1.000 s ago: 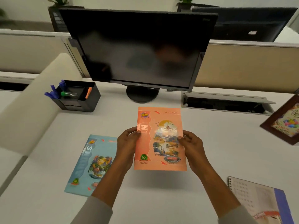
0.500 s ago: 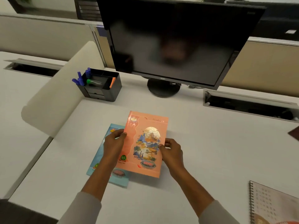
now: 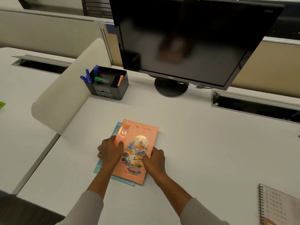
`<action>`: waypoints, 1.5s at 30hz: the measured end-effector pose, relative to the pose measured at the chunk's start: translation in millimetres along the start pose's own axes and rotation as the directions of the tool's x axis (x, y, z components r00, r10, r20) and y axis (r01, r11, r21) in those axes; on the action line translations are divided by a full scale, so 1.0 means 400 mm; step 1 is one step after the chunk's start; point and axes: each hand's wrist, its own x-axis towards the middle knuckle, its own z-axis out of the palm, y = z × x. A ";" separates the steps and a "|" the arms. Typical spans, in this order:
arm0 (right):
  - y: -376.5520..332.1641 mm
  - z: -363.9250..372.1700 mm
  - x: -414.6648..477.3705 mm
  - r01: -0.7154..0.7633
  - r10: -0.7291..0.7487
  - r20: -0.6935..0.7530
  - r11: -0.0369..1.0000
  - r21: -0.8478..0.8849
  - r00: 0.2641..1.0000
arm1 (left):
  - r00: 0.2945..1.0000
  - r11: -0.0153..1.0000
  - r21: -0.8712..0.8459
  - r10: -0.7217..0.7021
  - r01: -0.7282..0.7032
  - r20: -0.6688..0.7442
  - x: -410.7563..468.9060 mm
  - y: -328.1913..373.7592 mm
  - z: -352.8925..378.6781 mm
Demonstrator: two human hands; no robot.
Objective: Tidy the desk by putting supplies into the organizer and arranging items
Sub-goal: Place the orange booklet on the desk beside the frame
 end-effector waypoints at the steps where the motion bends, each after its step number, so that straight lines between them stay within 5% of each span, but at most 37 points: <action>1: -0.028 -0.009 -0.017 -0.003 0.003 0.004 1.000 -0.030 1.000 | 1.000 1.000 0.030 0.002 -0.002 0.013 0.005 -0.005 0.003; 10: -0.057 -0.014 -0.018 -0.040 0.045 0.059 0.995 -0.088 0.997 | 1.000 1.000 0.020 -0.007 0.007 -0.004 0.014 -0.017 0.015; 19: -0.052 -0.015 -0.017 -0.066 0.060 0.080 0.994 0.082 0.995 | 0.999 0.980 -0.194 -0.040 0.046 0.033 0.056 0.003 -0.030; 26: -0.019 -0.070 -0.008 -0.147 0.138 0.051 0.932 0.330 0.989 | 0.970 0.834 -0.524 -0.049 0.171 0.239 0.047 0.037 -0.079; 35: -0.037 -0.313 -0.010 -0.147 0.108 0.100 0.740 0.656 0.989 | 0.903 0.622 -0.759 0.189 0.194 0.385 -0.048 0.186 -0.081; 40: -0.058 -0.477 -0.020 0.065 0.015 -0.113 0.738 0.672 0.993 | 0.858 0.520 -0.840 0.348 0.158 0.377 -0.108 0.302 -0.048; 45: -0.056 -0.589 -0.022 0.304 -0.091 -0.396 0.800 0.517 0.914 | 0.839 0.477 -0.878 0.465 0.029 0.281 -0.158 0.401 0.003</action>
